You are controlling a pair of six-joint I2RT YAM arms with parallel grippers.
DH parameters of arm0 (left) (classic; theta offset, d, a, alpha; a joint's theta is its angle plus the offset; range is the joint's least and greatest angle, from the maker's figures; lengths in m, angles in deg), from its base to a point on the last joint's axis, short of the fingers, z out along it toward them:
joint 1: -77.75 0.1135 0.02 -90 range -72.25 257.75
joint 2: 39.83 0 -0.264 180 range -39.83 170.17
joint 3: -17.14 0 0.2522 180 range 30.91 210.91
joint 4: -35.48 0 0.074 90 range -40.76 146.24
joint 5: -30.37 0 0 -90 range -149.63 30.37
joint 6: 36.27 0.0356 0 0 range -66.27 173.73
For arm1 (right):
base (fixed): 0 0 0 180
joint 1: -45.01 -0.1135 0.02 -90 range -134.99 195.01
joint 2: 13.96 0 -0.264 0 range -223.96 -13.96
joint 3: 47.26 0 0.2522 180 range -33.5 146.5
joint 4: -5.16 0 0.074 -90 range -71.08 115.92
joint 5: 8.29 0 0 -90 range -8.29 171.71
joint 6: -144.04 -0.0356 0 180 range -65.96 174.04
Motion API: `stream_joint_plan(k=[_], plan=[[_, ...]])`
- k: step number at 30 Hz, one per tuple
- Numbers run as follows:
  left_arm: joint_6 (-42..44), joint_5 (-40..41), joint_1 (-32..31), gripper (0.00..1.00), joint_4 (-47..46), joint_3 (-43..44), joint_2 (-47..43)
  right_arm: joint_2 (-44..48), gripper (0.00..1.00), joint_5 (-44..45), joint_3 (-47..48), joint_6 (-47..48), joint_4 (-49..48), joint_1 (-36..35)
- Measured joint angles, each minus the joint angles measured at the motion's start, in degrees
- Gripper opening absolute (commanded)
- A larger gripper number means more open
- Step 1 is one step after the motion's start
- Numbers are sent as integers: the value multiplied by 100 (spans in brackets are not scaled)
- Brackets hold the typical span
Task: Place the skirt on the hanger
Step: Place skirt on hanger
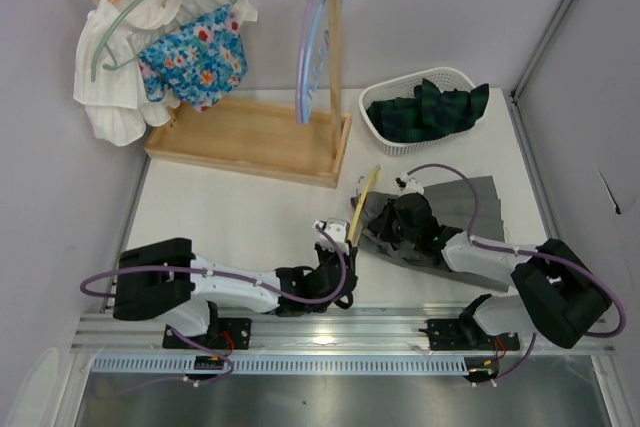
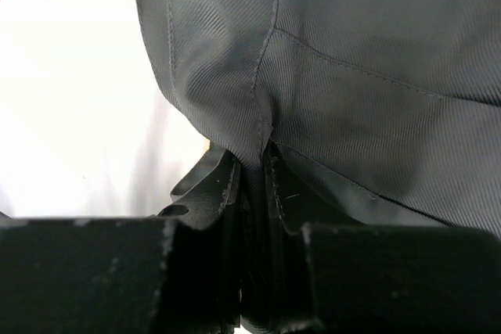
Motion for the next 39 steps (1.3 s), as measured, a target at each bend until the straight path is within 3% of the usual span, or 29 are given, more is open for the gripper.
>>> stream_joint_plan(k=[13,24,25,26,29,33,39], plan=[[-776,612,-278,0,614,481,546,-223,0,-61,138,-516,-780,-11],[-804,717,-306,0,629,507,745,-400,2,-601,337,-15,-990,-426],[-807,732,-304,0,643,509,750,-433,14,-603,369,13,-957,-431],[-811,754,-304,0,664,509,756,-481,39,-605,439,48,-887,-433],[-896,997,-269,0,796,514,774,-754,75,-424,813,105,-385,-413],[-1003,1150,-219,0,960,518,774,-857,91,-79,1099,129,251,-400],[-1045,1058,-262,0,918,535,774,-326,93,-61,1154,24,999,-243]])
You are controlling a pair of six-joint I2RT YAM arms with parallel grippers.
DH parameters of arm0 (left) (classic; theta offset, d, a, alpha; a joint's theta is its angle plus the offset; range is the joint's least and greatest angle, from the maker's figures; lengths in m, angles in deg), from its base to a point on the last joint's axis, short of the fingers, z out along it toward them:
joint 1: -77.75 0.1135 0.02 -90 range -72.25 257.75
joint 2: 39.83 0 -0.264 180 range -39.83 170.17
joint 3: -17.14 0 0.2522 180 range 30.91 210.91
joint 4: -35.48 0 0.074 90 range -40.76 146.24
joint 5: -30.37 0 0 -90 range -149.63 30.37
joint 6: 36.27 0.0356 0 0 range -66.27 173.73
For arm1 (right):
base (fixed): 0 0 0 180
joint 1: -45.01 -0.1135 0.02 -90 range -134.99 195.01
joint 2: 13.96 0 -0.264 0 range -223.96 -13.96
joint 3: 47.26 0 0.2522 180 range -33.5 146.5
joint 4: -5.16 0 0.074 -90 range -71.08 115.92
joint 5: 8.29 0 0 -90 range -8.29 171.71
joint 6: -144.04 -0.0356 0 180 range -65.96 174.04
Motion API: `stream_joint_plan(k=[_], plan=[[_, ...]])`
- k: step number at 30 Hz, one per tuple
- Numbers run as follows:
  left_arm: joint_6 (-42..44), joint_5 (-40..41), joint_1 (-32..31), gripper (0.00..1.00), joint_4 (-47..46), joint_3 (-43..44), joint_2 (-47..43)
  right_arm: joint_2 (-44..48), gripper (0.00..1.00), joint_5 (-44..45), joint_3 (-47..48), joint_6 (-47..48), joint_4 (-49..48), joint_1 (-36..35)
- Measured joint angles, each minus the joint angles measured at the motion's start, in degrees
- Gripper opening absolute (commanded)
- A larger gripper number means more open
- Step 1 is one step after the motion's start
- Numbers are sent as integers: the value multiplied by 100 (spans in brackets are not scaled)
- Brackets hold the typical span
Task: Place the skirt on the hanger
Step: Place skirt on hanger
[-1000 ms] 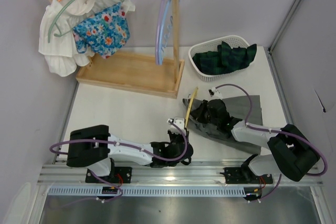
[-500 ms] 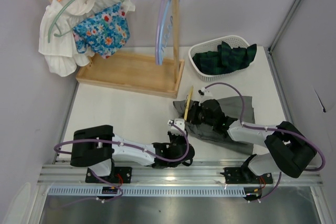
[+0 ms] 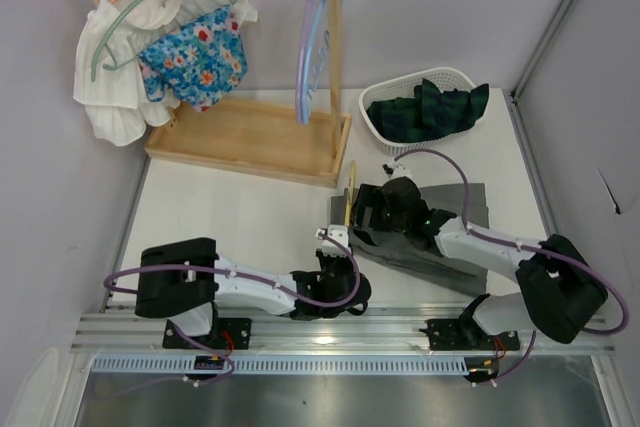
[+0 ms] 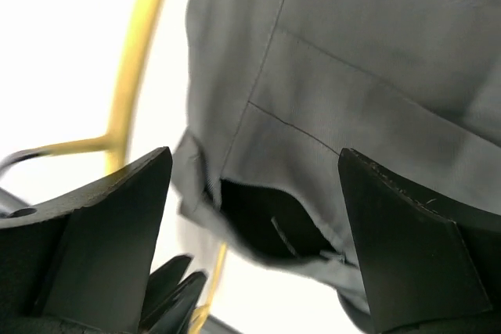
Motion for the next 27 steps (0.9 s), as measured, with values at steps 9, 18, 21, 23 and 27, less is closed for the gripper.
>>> stream_joint_plan(k=[9,18,21,23,27], plan=[[96,-179,0,0,-260,-2,0,1585,65,328,90,-59,1016,372],[356,-374,0,0,-599,-2,17,1690,32,844,-509,-59,1764,990],[415,-468,0,0,-710,-4,48,1329,27,866,-693,-42,1829,988],[448,-494,2,0,-782,-7,63,1043,24,852,-750,-15,1784,990],[485,-577,7,0,-883,-24,105,566,21,761,-807,20,1370,955]])
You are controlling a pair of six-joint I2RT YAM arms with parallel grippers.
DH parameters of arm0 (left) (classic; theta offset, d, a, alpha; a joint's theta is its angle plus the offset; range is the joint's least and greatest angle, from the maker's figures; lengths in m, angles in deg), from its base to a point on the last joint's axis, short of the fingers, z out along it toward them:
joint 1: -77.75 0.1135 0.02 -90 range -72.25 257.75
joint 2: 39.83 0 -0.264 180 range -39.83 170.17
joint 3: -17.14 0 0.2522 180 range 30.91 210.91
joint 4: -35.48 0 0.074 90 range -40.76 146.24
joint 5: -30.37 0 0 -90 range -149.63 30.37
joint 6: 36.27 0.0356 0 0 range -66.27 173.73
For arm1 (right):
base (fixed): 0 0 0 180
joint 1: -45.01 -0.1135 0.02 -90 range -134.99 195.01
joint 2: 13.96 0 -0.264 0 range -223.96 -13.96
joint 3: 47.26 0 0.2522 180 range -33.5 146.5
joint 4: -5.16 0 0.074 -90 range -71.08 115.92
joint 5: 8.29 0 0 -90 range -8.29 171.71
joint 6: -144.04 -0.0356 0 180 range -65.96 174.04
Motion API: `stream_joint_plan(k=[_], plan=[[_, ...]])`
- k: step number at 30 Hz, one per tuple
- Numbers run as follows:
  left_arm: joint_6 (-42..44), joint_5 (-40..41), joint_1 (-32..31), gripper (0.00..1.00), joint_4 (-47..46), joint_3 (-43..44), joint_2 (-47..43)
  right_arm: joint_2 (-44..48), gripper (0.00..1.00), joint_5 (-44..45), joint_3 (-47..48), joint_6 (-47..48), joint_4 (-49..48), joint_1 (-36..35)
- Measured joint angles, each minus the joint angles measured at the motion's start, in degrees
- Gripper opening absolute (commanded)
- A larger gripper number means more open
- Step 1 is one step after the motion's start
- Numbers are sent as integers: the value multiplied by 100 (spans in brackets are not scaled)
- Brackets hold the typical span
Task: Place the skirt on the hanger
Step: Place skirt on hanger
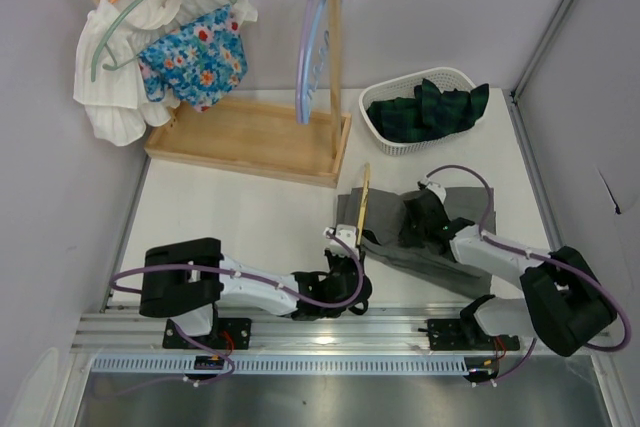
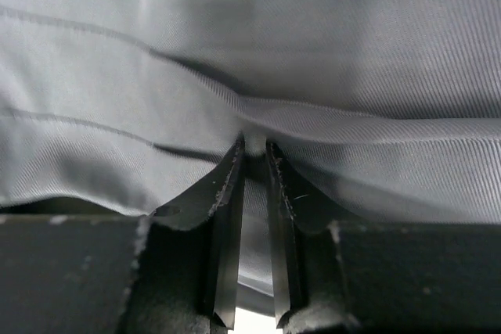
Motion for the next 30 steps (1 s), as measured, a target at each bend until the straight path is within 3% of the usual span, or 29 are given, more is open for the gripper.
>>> stream_joint_plan(k=[10,17,20,25,30], plan=[[9,-212,50,0,-146,-157,94,-1152,15,-376,356,-149,-1620,-627],[-9,-356,87,0,-330,-295,94,-1276,16,-708,433,-146,-1886,-763],[-26,-358,92,0,-339,-295,94,-822,20,-699,433,-140,-1515,-752],[24,-380,98,0,-407,-295,94,739,24,-588,439,-63,-732,-542],[243,-455,111,0,-619,-295,94,1853,22,-356,527,-22,37,-334]])
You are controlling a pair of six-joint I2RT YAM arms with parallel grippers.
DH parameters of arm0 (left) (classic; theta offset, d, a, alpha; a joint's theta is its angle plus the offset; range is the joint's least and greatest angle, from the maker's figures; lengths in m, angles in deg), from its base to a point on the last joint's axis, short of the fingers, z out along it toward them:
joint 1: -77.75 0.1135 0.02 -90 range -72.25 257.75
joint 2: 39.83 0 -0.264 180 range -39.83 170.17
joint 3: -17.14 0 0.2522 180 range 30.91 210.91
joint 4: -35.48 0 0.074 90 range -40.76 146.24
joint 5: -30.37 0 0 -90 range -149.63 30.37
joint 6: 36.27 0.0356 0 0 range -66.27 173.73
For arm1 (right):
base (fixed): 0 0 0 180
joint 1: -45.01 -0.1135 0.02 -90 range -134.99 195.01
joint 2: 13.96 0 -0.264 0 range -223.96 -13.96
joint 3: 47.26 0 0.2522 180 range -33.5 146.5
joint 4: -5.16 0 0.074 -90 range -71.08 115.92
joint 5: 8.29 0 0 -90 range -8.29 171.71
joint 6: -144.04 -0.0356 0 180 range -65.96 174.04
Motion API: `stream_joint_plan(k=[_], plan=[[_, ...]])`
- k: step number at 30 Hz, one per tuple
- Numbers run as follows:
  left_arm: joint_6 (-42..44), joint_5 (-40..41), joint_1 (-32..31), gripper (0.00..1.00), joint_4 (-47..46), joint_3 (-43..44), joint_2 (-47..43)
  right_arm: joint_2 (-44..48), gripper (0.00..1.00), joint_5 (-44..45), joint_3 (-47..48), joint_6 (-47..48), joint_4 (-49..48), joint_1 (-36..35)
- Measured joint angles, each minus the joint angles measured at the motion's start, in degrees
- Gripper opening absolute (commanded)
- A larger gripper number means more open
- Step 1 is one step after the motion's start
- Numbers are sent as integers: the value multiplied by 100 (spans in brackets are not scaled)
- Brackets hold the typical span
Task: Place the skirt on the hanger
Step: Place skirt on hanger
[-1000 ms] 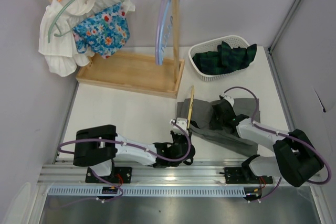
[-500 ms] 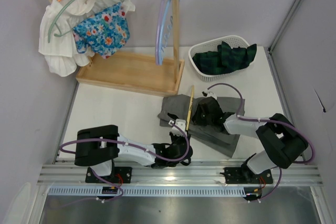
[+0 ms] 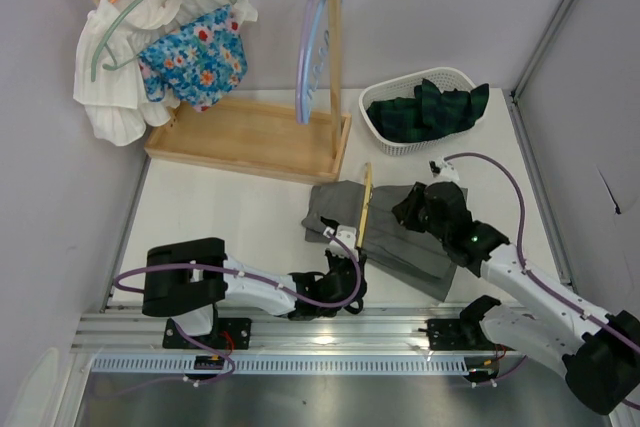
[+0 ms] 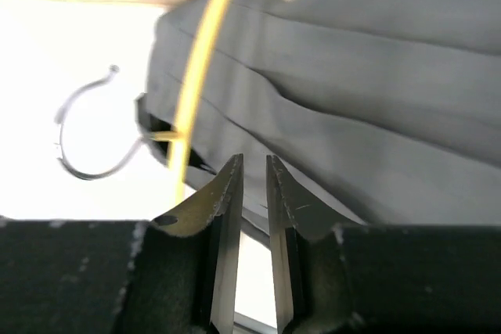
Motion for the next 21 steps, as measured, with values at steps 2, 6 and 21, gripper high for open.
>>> stream_joint_plan(k=[2,6,21], plan=[[94,-15,9,0,-98,0,0,57,19,79,-63,4,221,44],[227,-39,11,0,-199,0,0,-210,17,334,-374,-74,699,111],[540,-299,48,0,-673,-35,37,-1578,8,400,-931,-127,-455,9]])
